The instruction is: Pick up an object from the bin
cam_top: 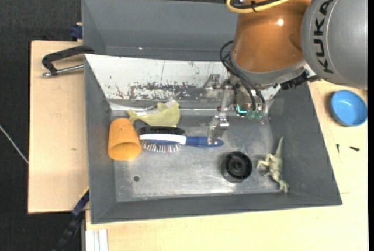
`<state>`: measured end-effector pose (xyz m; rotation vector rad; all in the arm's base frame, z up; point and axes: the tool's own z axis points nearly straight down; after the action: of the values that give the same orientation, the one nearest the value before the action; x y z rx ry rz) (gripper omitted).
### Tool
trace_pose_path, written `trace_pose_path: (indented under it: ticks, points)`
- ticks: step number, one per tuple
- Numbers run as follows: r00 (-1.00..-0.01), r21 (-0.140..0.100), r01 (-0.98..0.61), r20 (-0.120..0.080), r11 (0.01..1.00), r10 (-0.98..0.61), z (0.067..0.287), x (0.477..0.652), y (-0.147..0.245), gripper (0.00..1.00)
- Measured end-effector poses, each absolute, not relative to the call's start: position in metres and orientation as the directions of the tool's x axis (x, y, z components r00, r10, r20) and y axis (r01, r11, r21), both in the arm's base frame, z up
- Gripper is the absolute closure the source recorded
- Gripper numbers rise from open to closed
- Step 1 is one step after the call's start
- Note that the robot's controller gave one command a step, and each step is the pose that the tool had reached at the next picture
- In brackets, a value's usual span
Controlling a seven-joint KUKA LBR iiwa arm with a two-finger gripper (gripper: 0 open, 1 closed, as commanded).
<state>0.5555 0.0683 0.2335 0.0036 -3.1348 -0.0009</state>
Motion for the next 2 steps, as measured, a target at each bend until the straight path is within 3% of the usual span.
trace_pose_path:
  ticks: [1, 2]
  points:
    - [-1.0, 0.001, -0.001, 0.007, 1.0, -0.001, 0.0841, 0.5563, 0.0697, 0.0]
    - [-1.0, 0.002, 0.0, -0.001, 1.0, 0.0, 0.0888, 0.5585, 0.0698, 1.0]
